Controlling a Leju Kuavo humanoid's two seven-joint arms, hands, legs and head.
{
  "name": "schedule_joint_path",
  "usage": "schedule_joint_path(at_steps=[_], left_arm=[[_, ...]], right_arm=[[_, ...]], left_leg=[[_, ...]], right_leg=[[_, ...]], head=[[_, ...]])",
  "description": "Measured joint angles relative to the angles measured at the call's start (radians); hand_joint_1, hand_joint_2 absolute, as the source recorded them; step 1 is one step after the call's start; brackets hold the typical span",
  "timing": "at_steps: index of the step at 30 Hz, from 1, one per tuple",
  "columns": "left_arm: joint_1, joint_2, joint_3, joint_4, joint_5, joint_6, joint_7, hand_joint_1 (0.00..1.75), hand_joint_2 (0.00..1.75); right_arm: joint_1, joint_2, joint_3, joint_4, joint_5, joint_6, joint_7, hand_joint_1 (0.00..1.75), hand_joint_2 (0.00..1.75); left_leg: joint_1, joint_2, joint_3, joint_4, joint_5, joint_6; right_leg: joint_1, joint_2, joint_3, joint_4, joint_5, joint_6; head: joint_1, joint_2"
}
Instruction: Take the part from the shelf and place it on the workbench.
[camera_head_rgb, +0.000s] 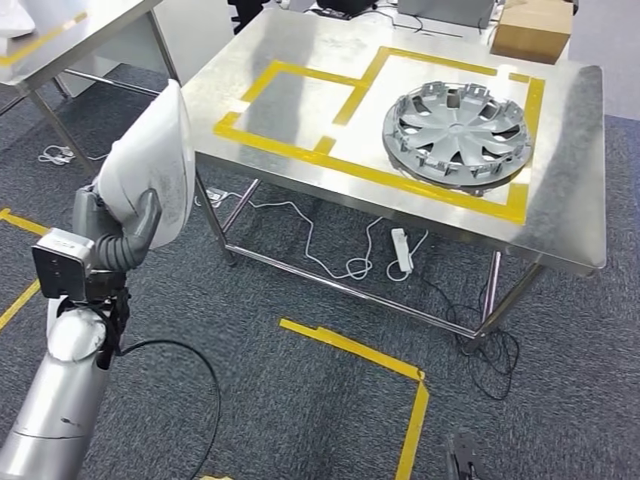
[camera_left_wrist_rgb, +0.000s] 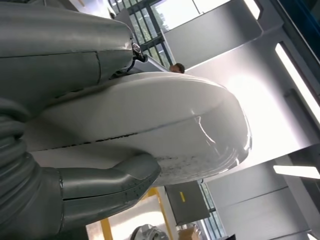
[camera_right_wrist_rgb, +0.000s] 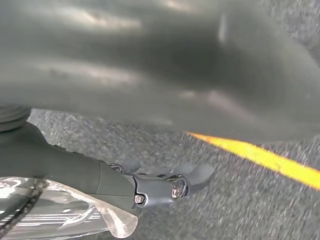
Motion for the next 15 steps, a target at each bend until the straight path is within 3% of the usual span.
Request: schedule_joint_path(at_steps=[1, 2, 4, 5, 6, 9, 11, 13, 15], left_arm=[[0.003, 0.0, 0.0, 0.0, 0.0, 0.0, 0.0, 1.75, 1.75], [0.005, 0.001, 0.0, 0.0, 0.0, 0.0, 0.0, 1.75, 1.75], [0.005, 0.001, 0.0, 0.0, 0.0, 0.0, 0.0, 1.75, 1.75], [0.004, 0.001, 0.0, 0.0, 0.0, 0.0, 0.0, 1.75, 1.75], [0.003, 0.001, 0.0, 0.0, 0.0, 0.0, 0.0, 1.75, 1.75], [0.001, 0.001, -0.001, 0.0, 0.0, 0.0, 0.0, 1.75, 1.75], [0.001, 0.002, -0.001, -0.001, 0.0, 0.0, 0.0, 1.75, 1.75], [-0.001, 0.002, -0.001, -0.002, 0.0, 0.0, 0.0, 1.75, 1.75], [0.0, 0.0, -0.001, -0.002, 0.0, 0.0, 0.0, 1.75, 1.75]], right_arm=[[0.002, 0.0, 0.0, 0.0, 0.0, 0.0, 0.0, 0.0, 0.0], [0.003, 0.0, 0.0, 0.0, 0.0, 0.0, 0.0, 0.0, 0.0], [0.005, 0.0, 0.0, 0.0, 0.0, 0.0, 0.0, 0.0, 0.0], [0.005, 0.001, 0.0, 0.0, 0.0, 0.0, 0.0, 0.0, 0.0], [0.003, 0.001, 0.0, 0.0, 0.0, 0.0, 0.0, 0.0, 0.0], [-0.001, 0.001, 0.0, 0.0, -0.001, 0.0, 0.0, 0.0, 0.0], [-0.001, 0.001, 0.001, -0.001, -0.001, 0.0, 0.0, 0.0, 0.0], [-0.003, 0.0, 0.001, -0.001, -0.001, 0.0, 0.0, 0.0, 0.0], [-0.001, 0.001, 0.001, -0.001, -0.001, 0.0, 0.0, 0.0, 0.0]], left_leg=[[0.0, 0.0, -0.033, 0.04, 0.003, -0.001], [0.0, 0.0, -0.049, 0.043, 0.027, 0.0], [0.0, 0.0, -0.031, -0.058, 0.126, 0.006], [-0.002, 0.001, -0.011, -0.117, 0.165, 0.01], [-0.004, 0.002, 0.009, -0.169, 0.186, 0.015], [-0.009, 0.0, 0.038, -0.227, 0.163, 0.032], [-0.005, -0.002, 0.052, -0.24, 0.152, 0.043], [-0.003, -0.002, 0.072, -0.248, 0.142, 0.054], [-0.004, -0.002, 0.088, -0.25, 0.128, 0.059]], right_leg=[[0.0, 0.001, 0.011, 0.0, -0.009, 0.0], [0.0, 0.002, 0.023, 0.0, -0.019, 0.002], [0.0, 0.004, 0.053, 0.0, -0.04, 0.006], [0.001, 0.005, 0.064, -0.001, -0.051, 0.011], [0.002, 0.006, 0.073, -0.003, -0.061, 0.017], [0.005, 0.004, 0.083, -0.007, -0.068, 0.038], [0.005, 0.002, 0.069, 0.019, -0.065, 0.048], [0.004, 0.002, 0.007, 0.116, -0.08, 0.053], [0.004, 0.002, -0.086, 0.245, -0.122, 0.056]], head=[[0.0, 0.0], [0.0, 0.0], [0.0, 0.0], [0.0, 0.0], [-0.002, 0.0], [-0.006, 0.0], [-0.006, 0.0], [-0.005, 0.0], [-0.004, 0.0]])
